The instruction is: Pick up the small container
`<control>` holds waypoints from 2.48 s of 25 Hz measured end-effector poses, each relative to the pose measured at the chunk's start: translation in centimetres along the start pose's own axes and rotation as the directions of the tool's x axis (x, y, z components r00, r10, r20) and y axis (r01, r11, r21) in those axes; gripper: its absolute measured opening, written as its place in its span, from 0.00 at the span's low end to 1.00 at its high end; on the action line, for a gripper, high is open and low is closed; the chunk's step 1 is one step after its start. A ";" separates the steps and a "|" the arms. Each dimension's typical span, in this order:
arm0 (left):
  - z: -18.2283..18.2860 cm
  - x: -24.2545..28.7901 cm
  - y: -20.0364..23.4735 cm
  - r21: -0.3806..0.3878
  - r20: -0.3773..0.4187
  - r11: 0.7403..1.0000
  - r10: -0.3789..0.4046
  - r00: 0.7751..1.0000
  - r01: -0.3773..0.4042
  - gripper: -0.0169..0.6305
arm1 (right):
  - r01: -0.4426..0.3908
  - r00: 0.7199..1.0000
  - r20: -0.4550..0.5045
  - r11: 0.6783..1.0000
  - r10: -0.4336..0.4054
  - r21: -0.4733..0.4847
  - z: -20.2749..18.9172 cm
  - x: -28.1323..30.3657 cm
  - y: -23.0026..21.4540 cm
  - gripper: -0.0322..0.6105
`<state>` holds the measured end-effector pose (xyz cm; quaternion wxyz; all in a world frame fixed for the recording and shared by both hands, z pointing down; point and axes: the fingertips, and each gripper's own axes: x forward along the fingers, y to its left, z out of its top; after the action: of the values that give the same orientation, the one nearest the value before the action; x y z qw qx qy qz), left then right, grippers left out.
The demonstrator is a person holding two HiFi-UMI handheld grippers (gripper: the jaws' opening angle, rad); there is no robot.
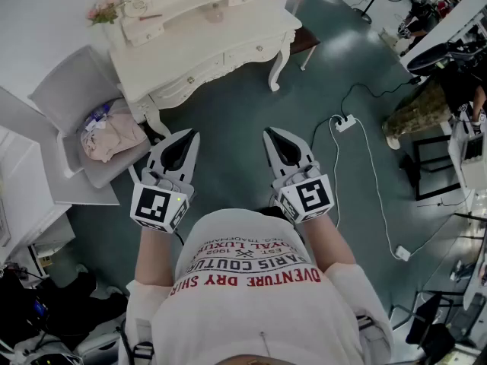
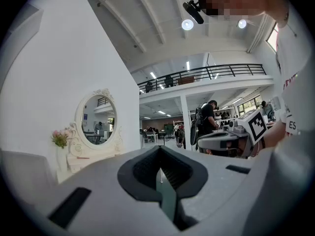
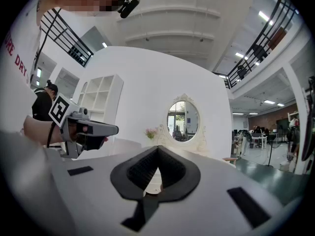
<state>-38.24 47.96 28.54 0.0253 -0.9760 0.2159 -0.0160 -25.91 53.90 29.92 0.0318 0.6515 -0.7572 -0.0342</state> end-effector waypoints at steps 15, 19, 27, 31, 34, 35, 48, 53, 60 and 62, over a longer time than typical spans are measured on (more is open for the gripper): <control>1.0 0.4 0.0 0.047 0.002 0.999 -0.028 1.000 0.028 0.04 | 0.041 0.999 0.004 0.999 -0.041 0.009 -0.5 1.5 -0.9 0.05; 0.6 1.2 0.6 0.033 -0.001 0.999 -0.008 1.000 0.008 0.04 | 0.041 0.999 -0.010 0.999 -0.040 0.023 -1.4 2.3 -1.7 0.05; -2.5 5.9 3.3 -0.001 -0.050 0.998 0.061 0.997 -0.061 0.04 | -0.004 0.999 -0.041 0.999 0.006 0.042 -4.7 6.7 -6.2 0.05; -2.5 10.6 6.0 0.002 -0.053 0.991 0.131 0.990 -0.131 0.04 | -0.073 0.997 -0.032 0.996 0.074 0.044 -5.1 11.3 -10.2 0.05; -2.5 15.2 7.3 0.007 -0.069 0.987 0.159 0.985 -0.159 0.04 | -0.123 0.992 -0.025 0.991 0.124 0.042 -5.1 14.9 -14.4 0.05; -2.6 17.0 7.7 0.013 -0.078 0.986 0.165 0.983 -0.165 0.04 | -0.141 0.989 -0.029 0.989 0.142 0.039 -5.2 16.1 -15.8 0.05; -3.1 37.6 13.9 -0.051 -0.078 0.932 0.355 0.931 -0.360 0.04 | -0.353 0.935 -0.046 0.936 0.353 0.003 -6.7 28.8 -32.7 0.05; -5.0 41.4 16.3 -0.069 -0.134 0.919 0.378 0.916 -0.389 0.04 | -0.359 0.931 -0.056 0.932 0.361 0.044 -8.0 32.8 -36.2 0.05; -7.4 47.1 22.4 -0.061 -0.168 0.927 0.356 0.919 -0.370 0.04 | -0.379 0.923 -0.056 0.925 0.380 0.038 -9.2 39.7 -38.5 0.05; -7.9 49.1 25.0 -0.067 -0.161 0.926 0.357 0.920 -0.371 0.04 | -0.386 0.920 -0.061 0.922 0.387 0.030 -9.5 42.1 -39.3 0.05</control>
<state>-4.59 4.31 36.03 -0.0348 -0.9151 0.3953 -0.0719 7.35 6.29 35.91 0.0568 0.4902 -0.8697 0.0009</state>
